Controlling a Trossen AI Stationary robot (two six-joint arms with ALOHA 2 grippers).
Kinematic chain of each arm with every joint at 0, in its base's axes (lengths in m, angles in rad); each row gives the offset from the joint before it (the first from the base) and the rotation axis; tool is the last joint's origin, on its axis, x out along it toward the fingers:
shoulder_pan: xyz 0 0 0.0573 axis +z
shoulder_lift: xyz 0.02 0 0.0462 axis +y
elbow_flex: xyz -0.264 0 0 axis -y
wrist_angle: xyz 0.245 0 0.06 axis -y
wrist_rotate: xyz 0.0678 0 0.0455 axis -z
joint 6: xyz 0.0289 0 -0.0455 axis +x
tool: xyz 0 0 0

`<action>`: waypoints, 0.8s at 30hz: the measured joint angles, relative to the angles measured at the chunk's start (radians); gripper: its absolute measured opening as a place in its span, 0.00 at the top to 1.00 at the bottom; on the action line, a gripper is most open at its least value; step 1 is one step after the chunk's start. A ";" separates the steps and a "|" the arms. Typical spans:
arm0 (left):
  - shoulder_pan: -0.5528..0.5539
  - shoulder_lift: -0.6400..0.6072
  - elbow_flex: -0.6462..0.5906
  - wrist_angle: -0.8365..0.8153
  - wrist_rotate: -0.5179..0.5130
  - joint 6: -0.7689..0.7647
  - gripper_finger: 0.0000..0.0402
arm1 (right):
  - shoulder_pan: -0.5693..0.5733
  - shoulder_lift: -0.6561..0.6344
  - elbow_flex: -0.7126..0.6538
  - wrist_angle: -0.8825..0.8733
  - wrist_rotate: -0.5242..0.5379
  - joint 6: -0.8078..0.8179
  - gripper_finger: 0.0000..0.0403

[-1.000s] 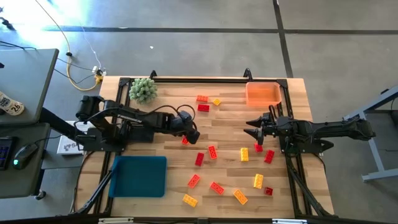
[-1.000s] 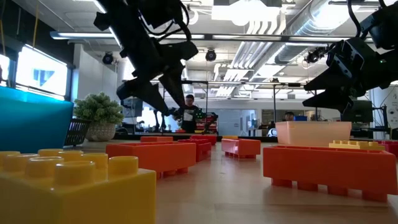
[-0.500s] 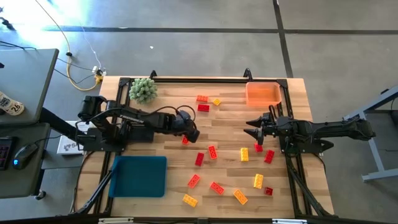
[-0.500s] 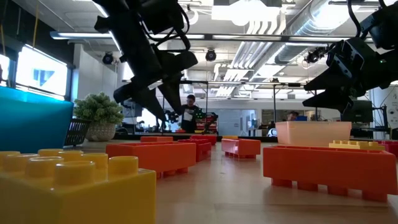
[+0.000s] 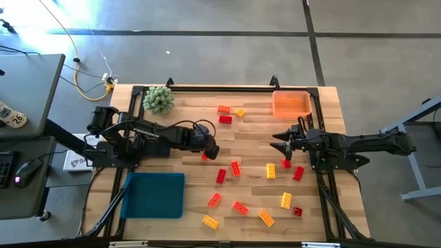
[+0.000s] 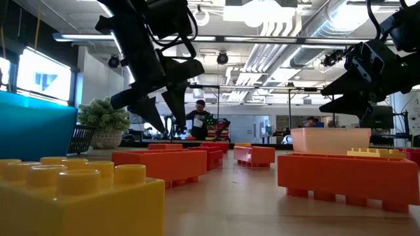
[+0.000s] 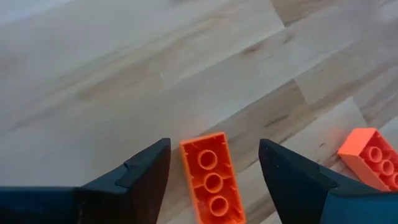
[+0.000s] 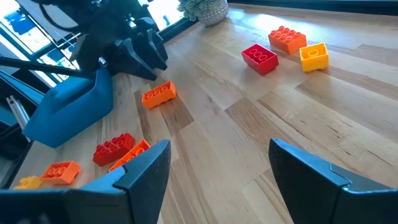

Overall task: Sort & place blocks by color
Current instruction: Put the orange game piece into the blue bin

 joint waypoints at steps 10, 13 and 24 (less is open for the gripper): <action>-0.019 0.044 -0.002 0.000 -0.003 -0.036 0.41 | 0.000 0.000 0.000 -0.001 0.000 0.000 0.36; -0.019 0.067 0.001 0.036 0.001 -0.036 0.41 | 0.000 0.000 0.000 -0.001 0.000 0.000 0.36; -0.020 0.158 0.003 0.056 0.013 -0.035 0.42 | 0.000 0.000 0.000 -0.003 0.000 0.000 0.36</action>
